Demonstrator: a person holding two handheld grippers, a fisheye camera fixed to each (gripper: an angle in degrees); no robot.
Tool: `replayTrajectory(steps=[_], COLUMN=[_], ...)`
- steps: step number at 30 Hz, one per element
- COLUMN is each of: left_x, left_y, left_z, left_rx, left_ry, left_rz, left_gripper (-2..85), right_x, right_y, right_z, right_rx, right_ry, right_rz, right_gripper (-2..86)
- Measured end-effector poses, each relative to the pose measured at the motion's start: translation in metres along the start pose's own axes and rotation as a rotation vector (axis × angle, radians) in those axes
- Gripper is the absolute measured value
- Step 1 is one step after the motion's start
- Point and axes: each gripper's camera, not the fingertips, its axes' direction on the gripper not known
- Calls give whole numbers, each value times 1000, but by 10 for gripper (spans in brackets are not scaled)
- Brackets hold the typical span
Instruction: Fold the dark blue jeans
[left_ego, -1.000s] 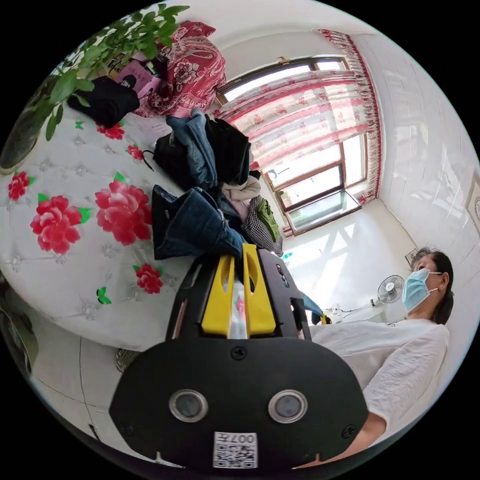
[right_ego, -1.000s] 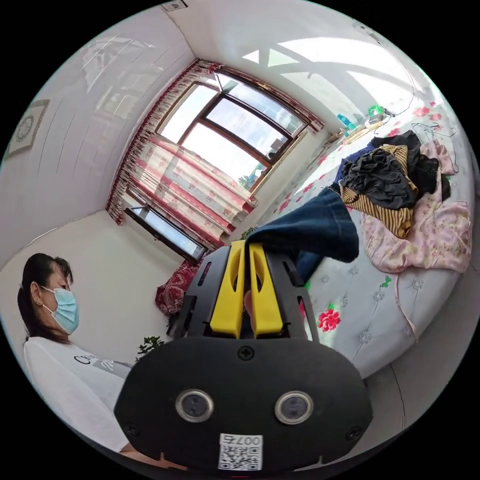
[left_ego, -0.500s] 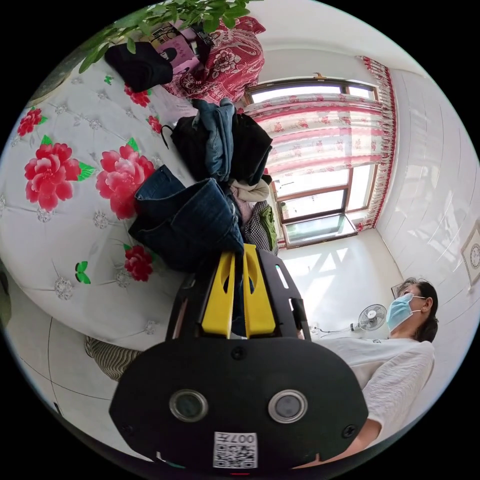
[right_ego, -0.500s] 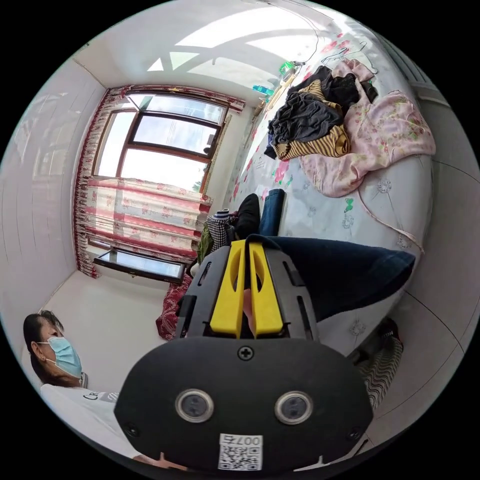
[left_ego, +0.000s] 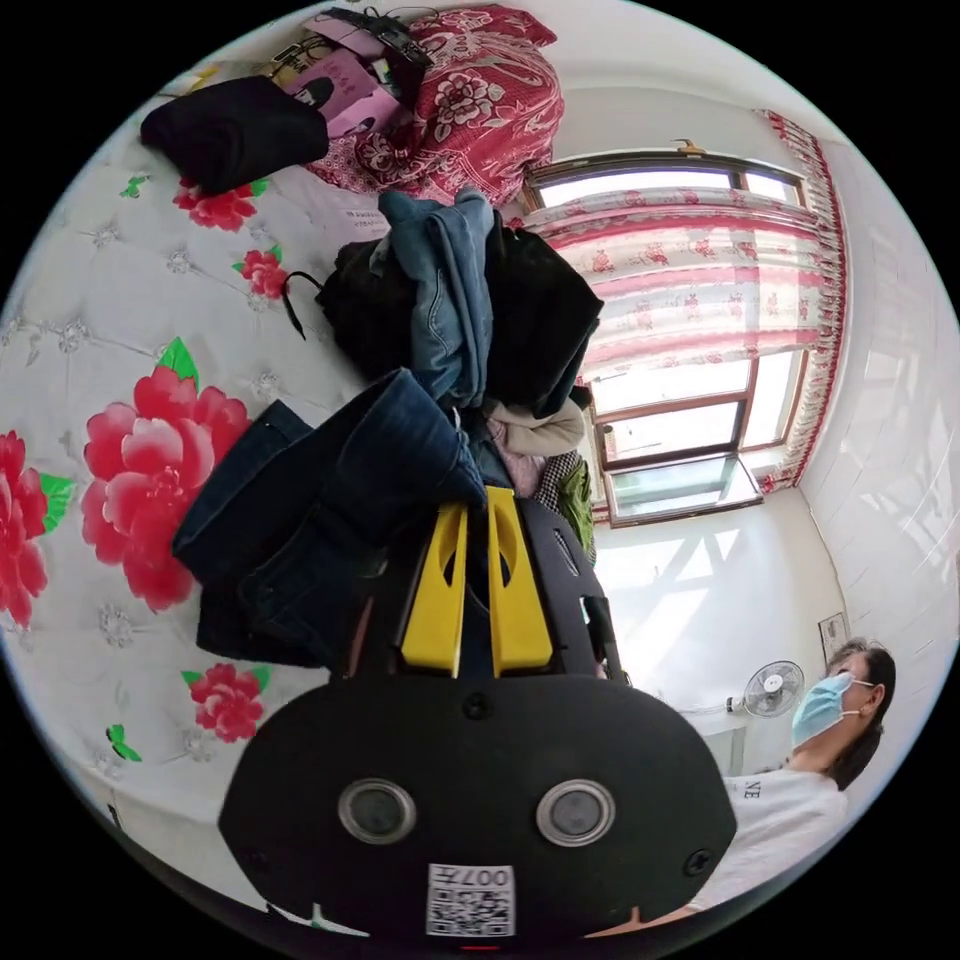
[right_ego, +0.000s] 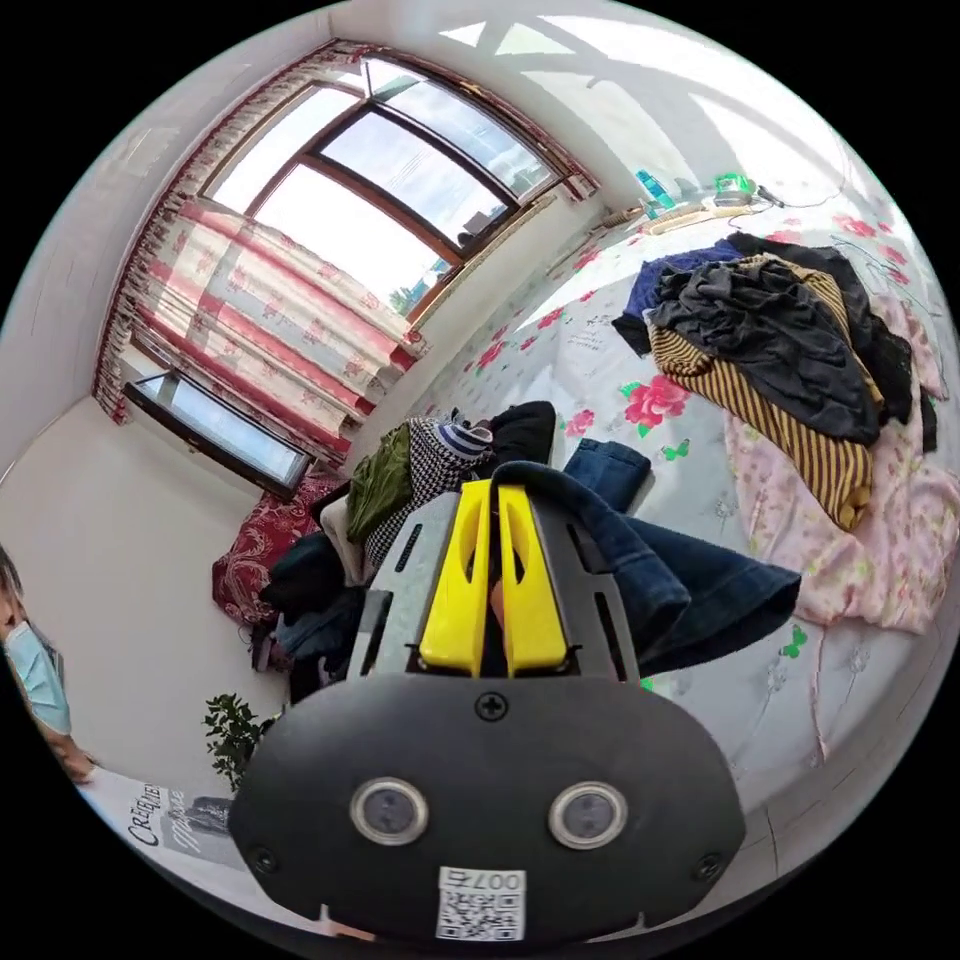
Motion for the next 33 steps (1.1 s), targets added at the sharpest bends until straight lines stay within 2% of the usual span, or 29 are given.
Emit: replayTrajectory(steps=[2,4,8,14,18,23,27,30,33], left_x=[-4,-17,-15,-20,-39,-60,-82,-85,-76], left_y=[-34,-63,-72,-10,40,41,15,-2,-6], left_z=[45,99,132,118,85,87,122,122,118], left_rx=[17,8,24,1,127,189,92,11,-80], left_ry=[-66,-151,-181,-439,-595,-544,-631,-639,-612], left_rz=[-23,-103,-54,12,-161,-257,-299,-304,-182], left_gripper=[56,72,76,83,97,111,47,9,-4], right_x=[-19,-27,-14,73,117,112,105,89,63], right_y=[-40,-71,-67,-27,-17,-27,-33,-37,-32], right_z=[63,147,211,209,213,242,258,218,149], right_rx=[-72,-184,-271,-258,-248,-194,-261,-167,-81], right_ry=[50,201,332,372,281,161,204,90,74], right_rz=[-55,-53,-49,161,299,305,387,364,253], right_gripper=[26,50,69,81,79,52,12,3,2])
